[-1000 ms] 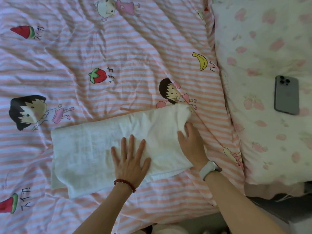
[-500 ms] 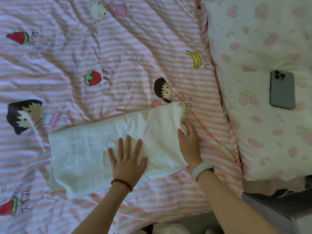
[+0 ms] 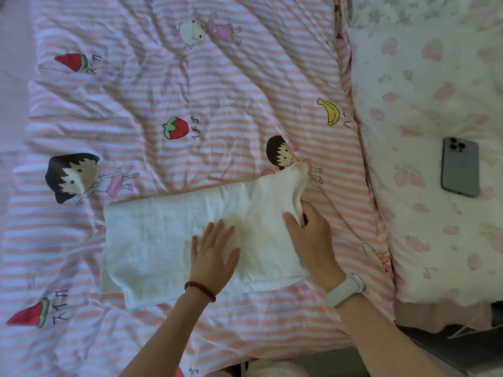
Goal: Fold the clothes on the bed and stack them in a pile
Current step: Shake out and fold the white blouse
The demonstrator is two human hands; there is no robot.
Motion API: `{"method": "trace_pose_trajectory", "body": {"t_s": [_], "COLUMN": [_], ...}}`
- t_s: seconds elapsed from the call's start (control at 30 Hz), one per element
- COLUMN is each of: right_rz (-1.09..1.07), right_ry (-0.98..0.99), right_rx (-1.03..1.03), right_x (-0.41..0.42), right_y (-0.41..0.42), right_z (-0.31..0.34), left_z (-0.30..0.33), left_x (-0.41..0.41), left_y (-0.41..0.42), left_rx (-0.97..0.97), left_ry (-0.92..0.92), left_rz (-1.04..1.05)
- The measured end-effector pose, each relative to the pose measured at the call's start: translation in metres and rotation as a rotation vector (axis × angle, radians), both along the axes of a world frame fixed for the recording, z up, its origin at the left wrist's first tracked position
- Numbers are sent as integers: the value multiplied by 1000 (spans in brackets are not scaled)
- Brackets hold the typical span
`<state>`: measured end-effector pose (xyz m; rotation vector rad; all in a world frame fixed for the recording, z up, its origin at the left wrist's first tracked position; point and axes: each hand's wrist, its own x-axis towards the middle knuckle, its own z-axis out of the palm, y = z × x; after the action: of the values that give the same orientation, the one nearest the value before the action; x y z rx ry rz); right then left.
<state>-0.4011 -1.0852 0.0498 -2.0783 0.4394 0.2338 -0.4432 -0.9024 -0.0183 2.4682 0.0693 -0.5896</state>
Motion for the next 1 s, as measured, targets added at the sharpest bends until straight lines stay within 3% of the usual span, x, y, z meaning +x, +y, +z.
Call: {"method": "trace_pose_trajectory", "body": {"t_s": [0.13,0.27,0.4,0.5,0.6,0.7,0.77,0.83,0.93,1.0], "right_rz": [174,346,503,666,654,570,596,654,701,744], "right_ry": [-19,-19,103,226,298,171,7,-151,-211,-194], "right_rx": [106,157,202,253,208,79,-110,-350,-546,-561], "right_x": [1,-2,-7,-10,-16,-23,-27,-29,-28,-28], "right_y": [59,139,208,230,221,196,179,165,155,156], "right_z": [16,16,2,-6,-17,-24,-27,-30,-34,-39], "left_z": [35,45,32,20,16,15,14,18,18,19], "left_x": [-1,-11,-33,-41,-41,-32,-26,-24,-39,-56], "left_y": [38,97,150,167,170,162,153,143,137,142], "left_rx": [-513,-1037,-1226,-1231,-1131,-710,-407,-226,-336,-449], "left_ry": [5,332,460,451,428,339,239,111,-109,-114], "left_rz": [569,1063,1271,1366,1314,1145,1035,965,1018,1056]}}
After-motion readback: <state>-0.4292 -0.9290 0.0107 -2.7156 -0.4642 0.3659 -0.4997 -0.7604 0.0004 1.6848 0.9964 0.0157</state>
